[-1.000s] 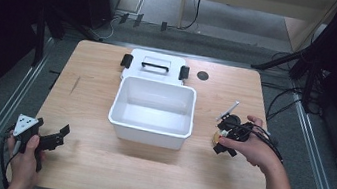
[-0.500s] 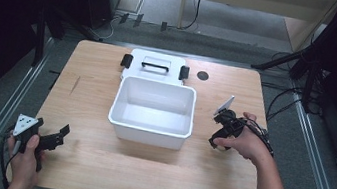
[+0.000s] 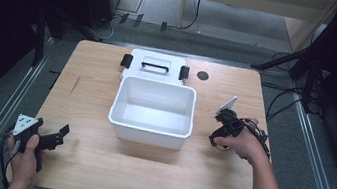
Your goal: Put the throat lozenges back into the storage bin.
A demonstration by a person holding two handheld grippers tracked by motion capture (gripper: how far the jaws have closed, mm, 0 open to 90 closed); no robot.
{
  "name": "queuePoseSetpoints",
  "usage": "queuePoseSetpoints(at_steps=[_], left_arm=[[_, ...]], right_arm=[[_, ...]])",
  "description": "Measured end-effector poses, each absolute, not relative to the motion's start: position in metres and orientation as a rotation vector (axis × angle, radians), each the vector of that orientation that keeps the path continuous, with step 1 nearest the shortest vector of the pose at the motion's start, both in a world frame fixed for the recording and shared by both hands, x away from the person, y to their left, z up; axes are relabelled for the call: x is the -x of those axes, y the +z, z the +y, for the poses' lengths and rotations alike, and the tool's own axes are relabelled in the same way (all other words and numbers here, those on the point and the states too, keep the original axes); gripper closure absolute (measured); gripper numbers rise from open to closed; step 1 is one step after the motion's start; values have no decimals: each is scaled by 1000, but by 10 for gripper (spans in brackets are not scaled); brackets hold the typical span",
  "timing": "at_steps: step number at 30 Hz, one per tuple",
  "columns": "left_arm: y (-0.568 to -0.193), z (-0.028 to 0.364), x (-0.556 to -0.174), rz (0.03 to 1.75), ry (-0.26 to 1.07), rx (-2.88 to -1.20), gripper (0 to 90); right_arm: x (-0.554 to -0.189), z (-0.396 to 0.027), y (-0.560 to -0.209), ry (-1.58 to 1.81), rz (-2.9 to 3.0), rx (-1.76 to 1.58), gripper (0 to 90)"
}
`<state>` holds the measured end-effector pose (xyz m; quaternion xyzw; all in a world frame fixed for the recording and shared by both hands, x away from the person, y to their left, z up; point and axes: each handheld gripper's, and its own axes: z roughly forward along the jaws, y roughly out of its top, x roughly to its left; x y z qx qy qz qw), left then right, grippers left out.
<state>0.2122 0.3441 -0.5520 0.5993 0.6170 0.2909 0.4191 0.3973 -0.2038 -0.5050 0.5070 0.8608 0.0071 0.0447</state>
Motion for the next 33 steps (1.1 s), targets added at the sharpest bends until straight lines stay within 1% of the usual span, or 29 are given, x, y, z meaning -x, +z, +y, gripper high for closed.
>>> queuePoseSetpoints(at_steps=[4,5,6,7,15,33], left_arm=[[-552,344,-212,1547,728,-1502,0],[-552,344,-212,1548,728,-1502,0],[-552,344,-212,1548,728,-1502,0],[-552,344,-212,1549,728,-1502,0],[-552,344,-212,1549,731,-1505,0],[-552,344,-212,1551,729,-1504,0]], right_arm=[[-400,-207,-507,45,2622,-1585,141],[-400,-207,-507,44,2618,-1606,177],[-400,-207,-507,44,2618,-1606,177],[-399,-208,-507,52,2624,-1597,201],[-398,-211,-501,94,2655,-1576,205],[-390,-199,-440,237,2745,-1329,204]])
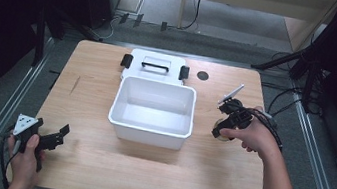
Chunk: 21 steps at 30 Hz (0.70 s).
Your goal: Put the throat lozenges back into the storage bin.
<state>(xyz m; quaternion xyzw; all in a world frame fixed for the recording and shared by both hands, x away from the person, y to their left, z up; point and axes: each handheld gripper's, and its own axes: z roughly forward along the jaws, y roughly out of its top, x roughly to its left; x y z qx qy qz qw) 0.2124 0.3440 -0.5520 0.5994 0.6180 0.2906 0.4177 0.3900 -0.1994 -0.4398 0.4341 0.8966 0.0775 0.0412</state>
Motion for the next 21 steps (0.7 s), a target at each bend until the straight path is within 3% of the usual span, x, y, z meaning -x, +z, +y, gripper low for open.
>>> queuePoseSetpoints(at_steps=[21], left_arm=[[-552,344,-213,1549,728,-1512,0]], right_arm=[[-387,-182,-395,257,2763,-1176,204]])
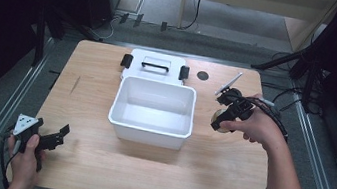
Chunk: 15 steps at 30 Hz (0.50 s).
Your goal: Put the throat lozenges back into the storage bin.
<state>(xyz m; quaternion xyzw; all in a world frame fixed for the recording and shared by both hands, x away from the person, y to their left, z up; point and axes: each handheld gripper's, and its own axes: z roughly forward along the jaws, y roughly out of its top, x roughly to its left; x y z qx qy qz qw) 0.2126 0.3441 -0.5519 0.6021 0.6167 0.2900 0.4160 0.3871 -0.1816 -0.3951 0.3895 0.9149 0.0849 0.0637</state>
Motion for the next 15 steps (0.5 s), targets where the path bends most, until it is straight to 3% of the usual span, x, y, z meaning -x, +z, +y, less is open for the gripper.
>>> queuePoseSetpoints(at_steps=[15], left_arm=[[-552,344,-213,1548,722,-1505,0]], right_arm=[[-389,-157,-368,250,2797,-1094,204]])
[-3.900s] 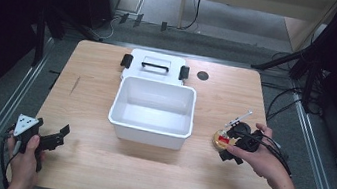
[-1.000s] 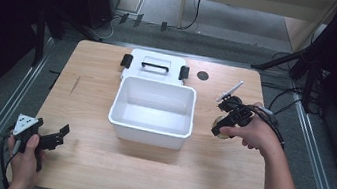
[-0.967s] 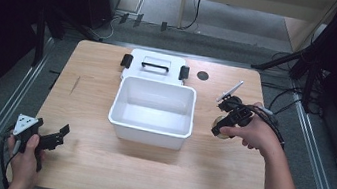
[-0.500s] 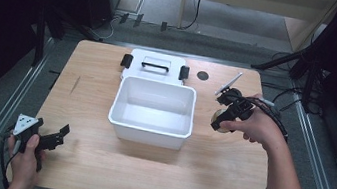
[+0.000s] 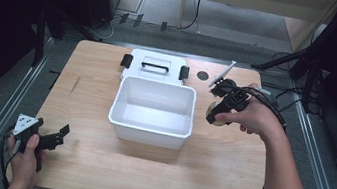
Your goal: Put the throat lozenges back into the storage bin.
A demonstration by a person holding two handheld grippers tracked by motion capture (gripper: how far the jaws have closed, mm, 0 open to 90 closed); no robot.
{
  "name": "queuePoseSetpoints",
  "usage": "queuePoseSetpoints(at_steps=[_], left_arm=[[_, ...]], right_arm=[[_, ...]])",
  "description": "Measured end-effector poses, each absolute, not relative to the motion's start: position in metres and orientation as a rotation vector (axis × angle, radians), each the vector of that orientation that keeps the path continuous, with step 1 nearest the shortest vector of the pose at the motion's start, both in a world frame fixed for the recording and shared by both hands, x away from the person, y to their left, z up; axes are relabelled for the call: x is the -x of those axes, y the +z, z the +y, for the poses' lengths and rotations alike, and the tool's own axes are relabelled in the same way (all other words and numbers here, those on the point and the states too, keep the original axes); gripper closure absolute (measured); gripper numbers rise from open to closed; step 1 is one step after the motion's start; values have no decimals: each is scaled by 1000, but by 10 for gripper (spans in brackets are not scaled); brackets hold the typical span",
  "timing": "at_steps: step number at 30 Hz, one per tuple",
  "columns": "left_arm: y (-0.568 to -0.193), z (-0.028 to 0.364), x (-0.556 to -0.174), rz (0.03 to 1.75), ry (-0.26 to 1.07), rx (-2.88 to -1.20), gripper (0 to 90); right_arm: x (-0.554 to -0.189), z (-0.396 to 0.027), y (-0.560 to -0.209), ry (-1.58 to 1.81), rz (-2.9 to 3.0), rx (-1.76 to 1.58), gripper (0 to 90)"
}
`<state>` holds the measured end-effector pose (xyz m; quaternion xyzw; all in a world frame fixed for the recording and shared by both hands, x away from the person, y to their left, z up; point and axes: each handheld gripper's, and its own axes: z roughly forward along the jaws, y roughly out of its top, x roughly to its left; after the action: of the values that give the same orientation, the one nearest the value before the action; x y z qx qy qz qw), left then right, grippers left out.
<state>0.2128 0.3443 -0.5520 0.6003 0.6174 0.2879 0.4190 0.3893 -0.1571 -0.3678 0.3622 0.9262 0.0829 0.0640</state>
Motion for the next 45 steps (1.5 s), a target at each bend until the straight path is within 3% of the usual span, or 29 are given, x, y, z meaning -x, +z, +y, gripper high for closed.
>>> queuePoseSetpoints(at_steps=[28,45], left_arm=[[-552,345,-213,1548,715,-1508,0],[-552,345,-214,1552,709,-1513,0]], right_arm=[[-395,-89,-342,234,2857,-899,204],[-397,-47,-354,230,2905,-773,204]])
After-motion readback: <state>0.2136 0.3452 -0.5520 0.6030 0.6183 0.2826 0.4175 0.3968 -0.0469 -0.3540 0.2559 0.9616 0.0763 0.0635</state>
